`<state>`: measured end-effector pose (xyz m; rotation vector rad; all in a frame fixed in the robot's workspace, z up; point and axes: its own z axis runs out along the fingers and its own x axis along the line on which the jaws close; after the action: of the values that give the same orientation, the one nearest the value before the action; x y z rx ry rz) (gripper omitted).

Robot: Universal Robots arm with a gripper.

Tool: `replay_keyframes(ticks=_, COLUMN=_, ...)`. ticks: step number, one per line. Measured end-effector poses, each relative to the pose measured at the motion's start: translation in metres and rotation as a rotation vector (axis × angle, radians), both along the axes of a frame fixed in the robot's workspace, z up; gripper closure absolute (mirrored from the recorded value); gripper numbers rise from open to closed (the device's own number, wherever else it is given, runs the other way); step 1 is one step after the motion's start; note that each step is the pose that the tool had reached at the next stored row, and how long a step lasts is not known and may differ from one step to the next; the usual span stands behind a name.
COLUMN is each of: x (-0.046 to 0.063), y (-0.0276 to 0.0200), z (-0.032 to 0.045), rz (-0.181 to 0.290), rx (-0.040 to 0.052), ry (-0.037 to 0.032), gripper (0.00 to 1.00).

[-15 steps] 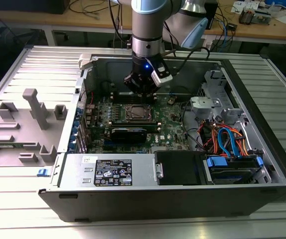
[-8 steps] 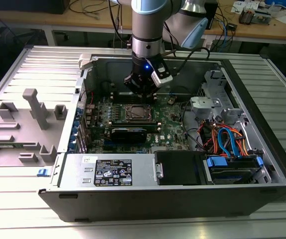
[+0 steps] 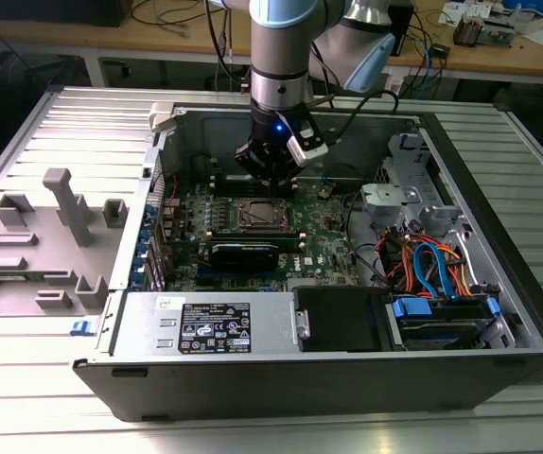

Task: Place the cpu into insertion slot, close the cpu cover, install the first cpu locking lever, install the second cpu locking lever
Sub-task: 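Install the second cpu locking lever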

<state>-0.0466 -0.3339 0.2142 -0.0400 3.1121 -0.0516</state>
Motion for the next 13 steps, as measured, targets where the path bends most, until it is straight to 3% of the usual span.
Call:
replay_keyframes(ticks=5, x=0.0, y=-0.0002, z=0.0003, rz=0.0, rx=-0.0001, ry=-0.0003, gripper=0.89)
replay_keyframes(ticks=8, x=0.0, y=-0.0008, z=0.0052, rz=-0.001, rx=0.0, ry=-0.0005, gripper=0.89)
replay_keyframes(ticks=13, x=0.0, y=-0.0152, z=0.0053, rz=-0.001, rx=-0.0002, ry=-0.0004, gripper=0.89)
